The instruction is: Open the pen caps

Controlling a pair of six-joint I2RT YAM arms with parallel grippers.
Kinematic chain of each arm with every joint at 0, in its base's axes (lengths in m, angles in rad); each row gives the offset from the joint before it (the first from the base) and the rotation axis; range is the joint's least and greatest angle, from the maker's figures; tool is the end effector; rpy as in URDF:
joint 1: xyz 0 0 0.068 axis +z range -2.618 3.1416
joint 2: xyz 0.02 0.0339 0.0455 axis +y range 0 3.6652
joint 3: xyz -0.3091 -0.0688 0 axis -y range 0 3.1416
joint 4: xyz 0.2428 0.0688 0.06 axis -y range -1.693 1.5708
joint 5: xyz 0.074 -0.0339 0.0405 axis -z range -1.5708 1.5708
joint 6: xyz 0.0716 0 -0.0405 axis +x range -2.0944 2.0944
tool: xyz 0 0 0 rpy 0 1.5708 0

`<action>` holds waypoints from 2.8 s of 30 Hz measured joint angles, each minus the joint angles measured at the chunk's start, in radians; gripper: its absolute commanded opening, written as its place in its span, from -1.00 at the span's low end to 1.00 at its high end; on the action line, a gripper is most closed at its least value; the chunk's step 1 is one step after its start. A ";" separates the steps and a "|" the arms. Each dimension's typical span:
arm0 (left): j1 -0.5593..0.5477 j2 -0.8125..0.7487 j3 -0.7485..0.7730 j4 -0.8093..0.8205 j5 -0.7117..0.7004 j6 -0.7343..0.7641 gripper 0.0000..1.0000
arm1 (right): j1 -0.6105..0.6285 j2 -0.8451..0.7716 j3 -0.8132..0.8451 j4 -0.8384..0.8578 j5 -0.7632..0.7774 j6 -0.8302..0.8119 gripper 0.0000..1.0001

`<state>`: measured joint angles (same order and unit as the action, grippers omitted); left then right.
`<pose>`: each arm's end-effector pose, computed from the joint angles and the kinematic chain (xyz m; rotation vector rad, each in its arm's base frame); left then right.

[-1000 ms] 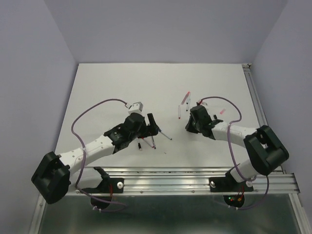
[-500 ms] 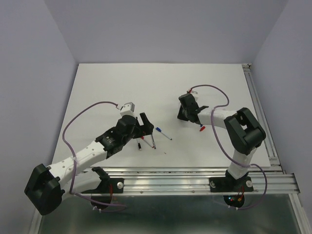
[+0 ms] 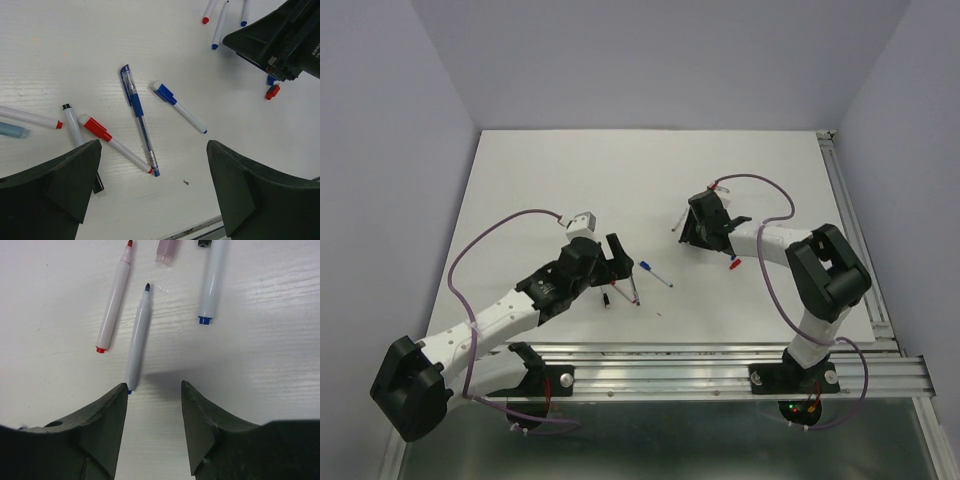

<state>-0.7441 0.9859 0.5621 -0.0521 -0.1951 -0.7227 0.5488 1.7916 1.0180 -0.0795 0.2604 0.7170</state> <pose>0.1739 -0.1412 0.2600 -0.1033 2.1114 -0.7077 0.3487 0.1916 0.1805 0.3193 2.3833 0.2793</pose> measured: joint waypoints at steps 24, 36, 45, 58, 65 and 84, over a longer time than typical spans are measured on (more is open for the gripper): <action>0.006 -0.085 -0.012 -0.048 0.003 -0.001 0.98 | 0.041 -0.003 0.157 0.018 -0.151 -0.337 0.49; 0.006 -0.230 -0.015 -0.132 -0.053 -0.050 0.98 | 0.042 0.155 0.401 0.019 -0.175 -0.430 0.50; 0.006 -0.262 -0.027 -0.183 -0.075 -0.089 0.98 | 0.057 0.074 0.296 0.017 -0.196 -0.434 0.57; 0.011 -0.291 -0.033 -0.201 -0.060 -0.127 0.98 | 0.261 -0.121 0.006 0.011 -0.222 -0.488 0.51; 0.011 -0.300 -0.040 -0.210 -0.051 -0.145 0.98 | 0.270 -0.028 0.005 0.005 -0.216 -0.518 0.18; 0.011 -0.262 -0.048 -0.174 0.010 -0.153 0.98 | 0.343 -0.254 -0.318 0.132 -0.149 -0.366 -0.99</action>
<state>-0.7326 0.7242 0.5137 -0.2260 -0.1852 -0.8761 0.8917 1.5372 0.7002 0.0525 0.1112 0.3511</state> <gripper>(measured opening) 0.986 0.102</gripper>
